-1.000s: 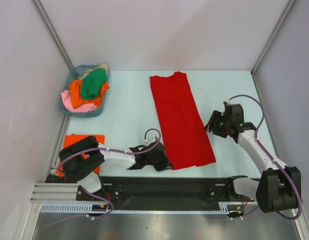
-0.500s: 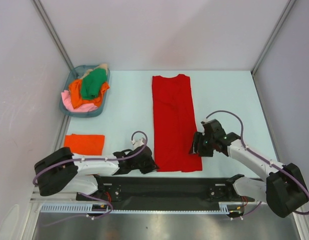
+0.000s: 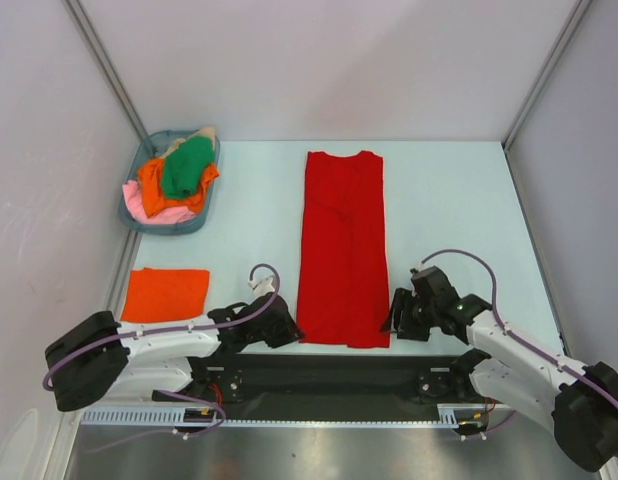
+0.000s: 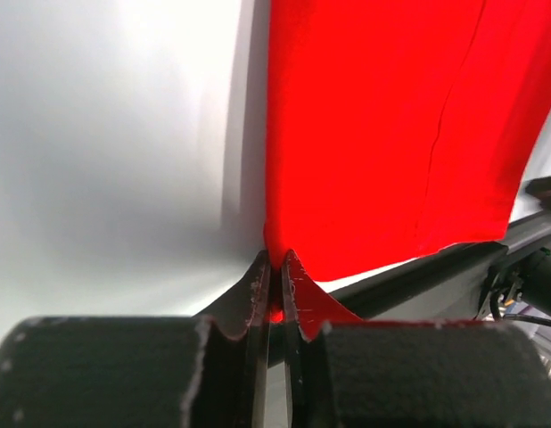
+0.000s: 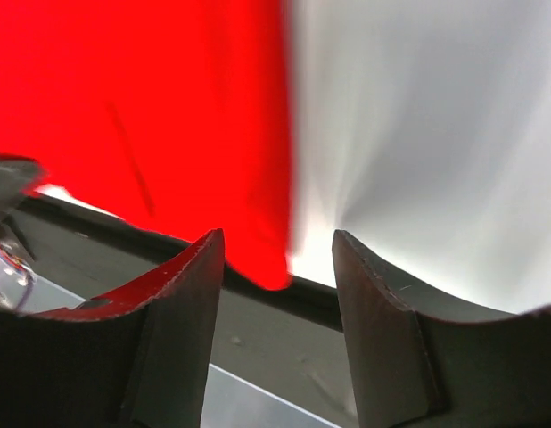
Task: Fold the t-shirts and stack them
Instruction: Fold the tshirt
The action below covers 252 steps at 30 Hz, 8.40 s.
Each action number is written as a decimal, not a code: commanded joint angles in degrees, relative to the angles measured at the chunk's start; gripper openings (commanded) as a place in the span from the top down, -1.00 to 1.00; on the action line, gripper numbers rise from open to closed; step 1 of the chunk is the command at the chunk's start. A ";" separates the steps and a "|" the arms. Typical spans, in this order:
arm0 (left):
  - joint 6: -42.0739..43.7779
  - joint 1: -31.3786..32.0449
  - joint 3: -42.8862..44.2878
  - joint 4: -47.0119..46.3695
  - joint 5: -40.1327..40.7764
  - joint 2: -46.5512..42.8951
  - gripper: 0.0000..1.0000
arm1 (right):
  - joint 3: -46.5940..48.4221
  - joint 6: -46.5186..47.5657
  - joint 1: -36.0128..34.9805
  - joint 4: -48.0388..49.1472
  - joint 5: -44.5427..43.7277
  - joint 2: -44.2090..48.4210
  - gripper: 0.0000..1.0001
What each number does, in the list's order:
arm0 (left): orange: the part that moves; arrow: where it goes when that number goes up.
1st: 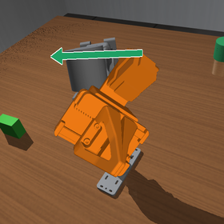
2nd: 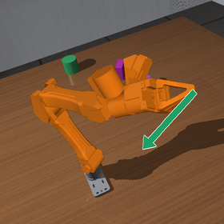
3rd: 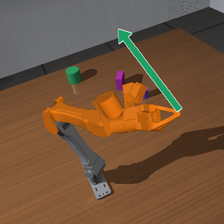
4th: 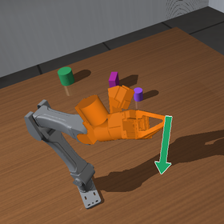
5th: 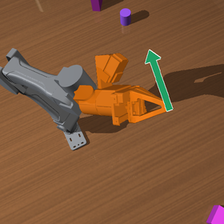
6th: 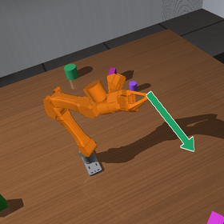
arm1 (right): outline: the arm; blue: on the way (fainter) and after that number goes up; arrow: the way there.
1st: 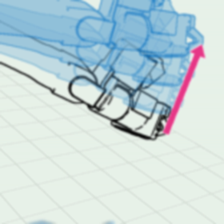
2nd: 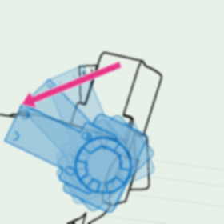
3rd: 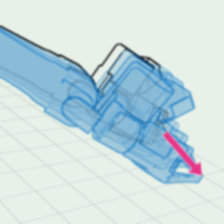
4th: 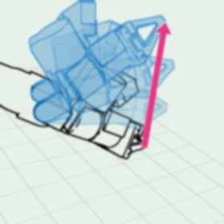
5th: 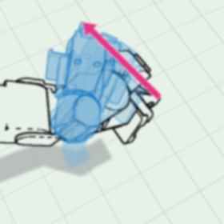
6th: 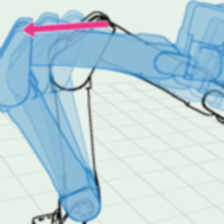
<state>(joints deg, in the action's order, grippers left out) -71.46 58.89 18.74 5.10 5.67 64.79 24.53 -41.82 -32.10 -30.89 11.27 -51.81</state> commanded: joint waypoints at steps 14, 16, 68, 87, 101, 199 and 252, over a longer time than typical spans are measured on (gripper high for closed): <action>3.08 -0.62 -4.68 4.92 2.59 -6.70 -0.07 | -9.07 -7.48 -2.53 6.38 3.24 1.10 0.07; 3.52 -0.80 -4.68 4.48 2.15 -5.83 0.01 | -9.07 -7.66 -2.53 6.20 3.15 0.75 0.09; 30.50 -34.98 53.76 1.13 -14.37 43.30 0.99 | 49.38 14.75 26.38 16.83 21.51 -58.39 1.00; 31.56 -37.18 58.68 2.72 -15.07 48.58 0.99 | 52.54 14.76 28.40 19.47 25.38 -64.38 0.93; 38.33 -32.64 48.25 2.04 -8.21 29.17 0.16 | 44.30 20.38 20.36 11.12 -4.73 -47.26 -0.09; 33.49 -43.25 62.13 -15.83 -33.80 58.54 0.18 | 57.90 3.58 35.87 40.49 34.18 -78.45 0.72; -21.97 -24.53 6.92 -32.26 2.50 32.50 0.06 | -7.48 -40.97 6.78 52.60 -25.95 -30.54 0.10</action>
<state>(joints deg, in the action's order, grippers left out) -93.62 33.87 25.98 -33.36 6.39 95.07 16.49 -83.00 -25.08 30.17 -9.74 -81.60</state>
